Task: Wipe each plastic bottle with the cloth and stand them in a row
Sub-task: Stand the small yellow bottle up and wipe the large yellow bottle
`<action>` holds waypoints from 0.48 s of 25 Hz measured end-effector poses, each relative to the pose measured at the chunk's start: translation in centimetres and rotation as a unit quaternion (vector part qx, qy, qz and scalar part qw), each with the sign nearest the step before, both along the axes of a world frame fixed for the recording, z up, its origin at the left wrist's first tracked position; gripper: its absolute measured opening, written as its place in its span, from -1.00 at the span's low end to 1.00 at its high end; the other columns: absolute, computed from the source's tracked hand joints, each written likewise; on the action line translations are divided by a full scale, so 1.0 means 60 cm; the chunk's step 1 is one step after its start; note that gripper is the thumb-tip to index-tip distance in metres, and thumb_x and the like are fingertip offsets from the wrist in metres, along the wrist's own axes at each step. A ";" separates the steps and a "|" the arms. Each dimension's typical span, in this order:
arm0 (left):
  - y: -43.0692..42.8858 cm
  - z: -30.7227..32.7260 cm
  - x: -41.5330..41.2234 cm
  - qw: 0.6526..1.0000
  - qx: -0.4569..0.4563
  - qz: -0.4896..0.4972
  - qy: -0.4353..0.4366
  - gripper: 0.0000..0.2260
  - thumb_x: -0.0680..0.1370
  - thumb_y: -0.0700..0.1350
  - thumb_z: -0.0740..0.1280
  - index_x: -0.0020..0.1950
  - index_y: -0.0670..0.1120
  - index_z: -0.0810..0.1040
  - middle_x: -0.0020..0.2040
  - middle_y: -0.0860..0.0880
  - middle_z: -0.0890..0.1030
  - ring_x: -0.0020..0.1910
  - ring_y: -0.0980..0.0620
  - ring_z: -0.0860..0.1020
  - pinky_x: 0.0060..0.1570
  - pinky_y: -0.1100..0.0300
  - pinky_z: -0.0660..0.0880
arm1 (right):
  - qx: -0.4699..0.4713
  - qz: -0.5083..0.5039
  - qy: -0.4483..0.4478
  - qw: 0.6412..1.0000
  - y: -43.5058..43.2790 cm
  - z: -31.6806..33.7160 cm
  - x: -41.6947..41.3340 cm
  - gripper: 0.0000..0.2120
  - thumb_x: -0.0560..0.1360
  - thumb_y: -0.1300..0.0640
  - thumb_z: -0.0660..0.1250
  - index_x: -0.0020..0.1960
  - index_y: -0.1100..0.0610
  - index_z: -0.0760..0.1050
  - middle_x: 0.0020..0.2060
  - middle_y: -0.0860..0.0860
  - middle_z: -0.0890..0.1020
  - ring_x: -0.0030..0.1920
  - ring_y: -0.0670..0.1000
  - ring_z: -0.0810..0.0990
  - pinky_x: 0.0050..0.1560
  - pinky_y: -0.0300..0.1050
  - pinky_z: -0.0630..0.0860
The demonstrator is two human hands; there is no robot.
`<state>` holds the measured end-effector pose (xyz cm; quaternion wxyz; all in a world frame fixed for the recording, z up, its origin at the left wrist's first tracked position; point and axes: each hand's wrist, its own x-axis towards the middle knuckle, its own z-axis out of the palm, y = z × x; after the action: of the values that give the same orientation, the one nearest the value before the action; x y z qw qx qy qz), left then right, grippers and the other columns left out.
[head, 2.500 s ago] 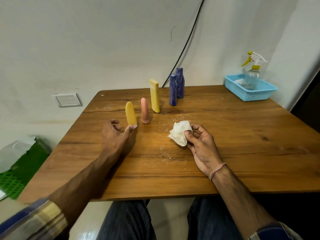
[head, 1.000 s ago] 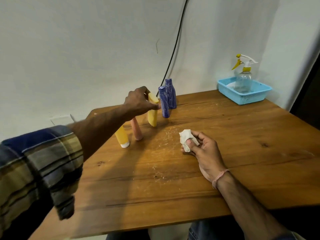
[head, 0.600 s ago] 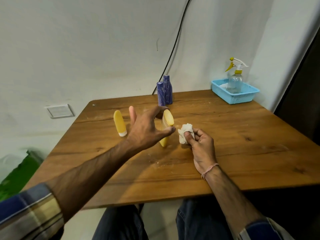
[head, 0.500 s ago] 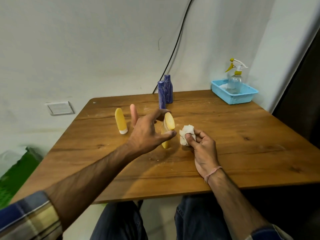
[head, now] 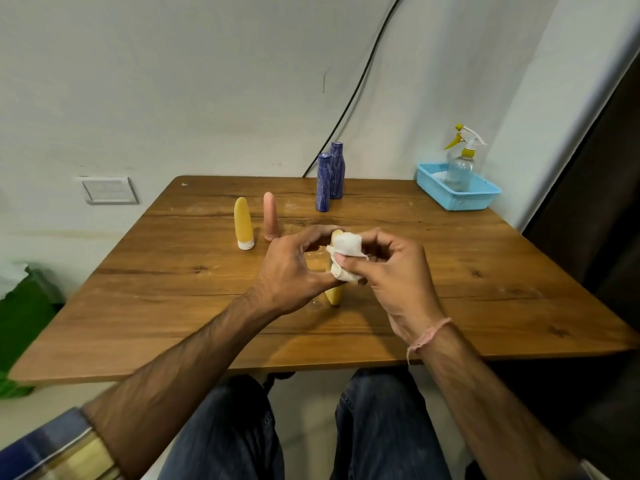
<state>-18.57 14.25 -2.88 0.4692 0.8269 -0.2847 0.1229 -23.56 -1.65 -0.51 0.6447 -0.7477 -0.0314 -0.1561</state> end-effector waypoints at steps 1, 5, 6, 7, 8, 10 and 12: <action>-0.001 0.001 0.002 1.000 -0.001 -0.001 0.003 -0.42 0.38 0.02 0.59 0.36 -0.11 0.57 0.27 0.12 0.60 0.28 0.31 0.53 0.39 0.38 0.35 | -0.035 -0.027 -0.005 0.999 0.004 0.002 0.009 -0.78 0.37 0.26 0.57 -0.01 0.09 0.67 -0.12 -0.05 0.72 -0.08 -0.10 0.70 -0.10 -0.13 0.65; -0.004 0.006 0.007 1.000 -0.011 0.019 0.013 -0.40 0.40 -0.01 0.59 0.40 -0.08 0.55 0.32 0.23 0.44 0.32 0.43 0.43 0.37 0.46 0.28 | -0.134 -0.104 -0.028 0.985 0.020 0.026 0.065 -0.86 0.38 0.17 0.58 -0.12 0.09 0.65 -0.23 -0.09 0.68 -0.23 -0.19 0.63 -0.24 -0.29 0.55; -0.003 0.007 0.010 0.999 -0.016 0.025 0.025 -0.40 0.39 0.01 0.59 0.40 -0.06 0.55 0.27 0.28 0.42 0.30 0.29 0.52 0.39 0.30 0.39 | -0.145 -0.104 -0.023 0.984 0.025 0.030 0.076 -0.85 0.38 0.16 0.59 -0.11 0.10 0.65 -0.22 -0.08 0.69 -0.22 -0.18 0.64 -0.25 -0.30 0.54; -0.001 0.007 0.014 0.999 -0.018 0.028 0.033 -0.41 0.39 0.03 0.59 0.39 -0.03 0.56 0.23 0.30 0.44 0.26 0.22 0.57 0.36 0.18 0.47 | -0.155 -0.104 -0.017 0.982 0.028 0.032 0.083 -0.84 0.38 0.15 0.59 -0.09 0.11 0.66 -0.20 -0.06 0.70 -0.21 -0.17 0.65 -0.26 -0.33 0.53; 0.001 0.007 0.018 0.999 -0.017 0.029 0.038 -0.43 0.39 0.04 0.59 0.36 -0.01 0.58 0.19 0.31 0.48 0.22 0.21 0.59 0.32 0.12 0.52 | -0.163 -0.104 -0.009 0.981 0.029 0.034 0.086 -0.83 0.38 0.15 0.59 -0.08 0.12 0.66 -0.19 -0.06 0.70 -0.21 -0.18 0.65 -0.29 -0.36 0.52; 0.003 0.005 0.024 0.998 -0.026 0.030 0.052 -0.49 0.38 0.04 0.60 0.31 0.03 0.61 0.14 0.33 0.56 0.16 0.23 0.61 0.29 0.10 0.54 | -0.159 -0.094 0.013 0.983 0.023 0.034 0.080 -0.83 0.36 0.17 0.60 -0.09 0.11 0.67 -0.21 -0.07 0.71 -0.23 -0.19 0.66 -0.29 -0.35 0.54; 0.003 0.002 0.029 0.996 -0.048 0.026 0.070 -0.50 0.37 0.04 0.60 0.30 0.04 0.62 0.15 0.25 0.64 0.16 0.24 0.62 0.30 0.15 0.51 | -0.156 -0.075 0.035 0.984 0.012 0.032 0.071 -0.83 0.33 0.19 0.61 -0.11 0.12 0.68 -0.20 -0.06 0.72 -0.18 -0.15 0.69 -0.22 -0.24 0.62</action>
<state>-16.82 14.44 -2.74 0.5241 0.8169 -0.2233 0.0905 -19.32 -0.93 1.44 0.5077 -0.8442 0.0234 -0.1704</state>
